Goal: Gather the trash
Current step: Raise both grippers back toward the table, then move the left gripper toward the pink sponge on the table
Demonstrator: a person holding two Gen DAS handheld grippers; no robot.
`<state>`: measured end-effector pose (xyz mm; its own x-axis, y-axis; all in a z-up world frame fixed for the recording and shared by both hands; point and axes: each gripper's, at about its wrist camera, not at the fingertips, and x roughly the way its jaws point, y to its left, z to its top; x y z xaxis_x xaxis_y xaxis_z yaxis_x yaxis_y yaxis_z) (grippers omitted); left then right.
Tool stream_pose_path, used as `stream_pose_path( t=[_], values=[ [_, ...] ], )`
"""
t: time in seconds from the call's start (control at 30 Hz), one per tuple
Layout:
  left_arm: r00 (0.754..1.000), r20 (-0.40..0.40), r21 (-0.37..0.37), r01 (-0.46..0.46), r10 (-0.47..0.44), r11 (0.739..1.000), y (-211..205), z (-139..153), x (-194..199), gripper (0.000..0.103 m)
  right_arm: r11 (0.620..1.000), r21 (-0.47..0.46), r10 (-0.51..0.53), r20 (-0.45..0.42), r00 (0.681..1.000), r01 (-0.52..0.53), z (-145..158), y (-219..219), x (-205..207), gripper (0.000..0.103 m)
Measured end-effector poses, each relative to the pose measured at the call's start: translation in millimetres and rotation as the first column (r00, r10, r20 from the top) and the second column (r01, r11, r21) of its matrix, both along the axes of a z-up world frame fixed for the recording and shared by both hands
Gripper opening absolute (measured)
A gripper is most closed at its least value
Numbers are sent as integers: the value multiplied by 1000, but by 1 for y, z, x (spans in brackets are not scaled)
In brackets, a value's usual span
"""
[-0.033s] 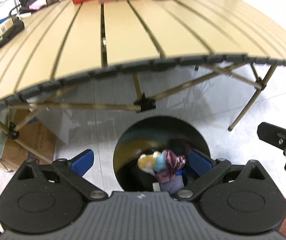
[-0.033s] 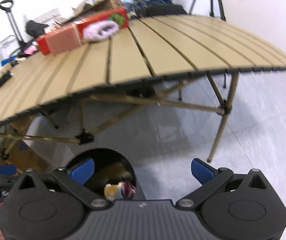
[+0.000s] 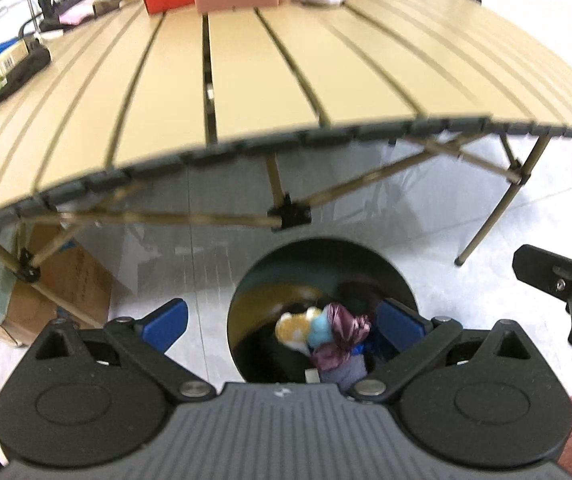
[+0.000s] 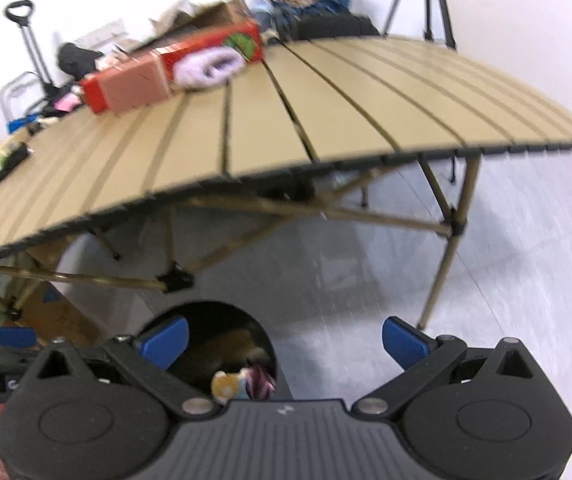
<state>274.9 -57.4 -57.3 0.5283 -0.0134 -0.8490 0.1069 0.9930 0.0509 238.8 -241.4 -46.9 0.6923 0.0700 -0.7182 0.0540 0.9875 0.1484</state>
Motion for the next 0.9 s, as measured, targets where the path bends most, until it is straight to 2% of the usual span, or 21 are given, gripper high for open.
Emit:
stream_pose_path(
  t=[0.2, 0.37, 0.57, 0.9],
  values=[
    [994, 107, -2, -15, 15, 1000, 5, 32, 2, 103, 999, -28, 31, 111, 993, -28, 30, 7, 0, 103],
    [985, 165, -14, -45, 47, 999, 11, 51, 18, 103, 1000, -22, 26, 174, 984, -22, 50, 6, 12, 103],
    [969, 230, -70, -75, 90, 995, 22, 72, 50, 103, 999, -23, 40, 262, 964, -35, 69, 3, 34, 103],
    [933, 342, -92, -86, 113, 992, 26, 94, 114, 103, 997, -21, 72, 345, 936, -69, 82, 0, 86, 103]
  ],
)
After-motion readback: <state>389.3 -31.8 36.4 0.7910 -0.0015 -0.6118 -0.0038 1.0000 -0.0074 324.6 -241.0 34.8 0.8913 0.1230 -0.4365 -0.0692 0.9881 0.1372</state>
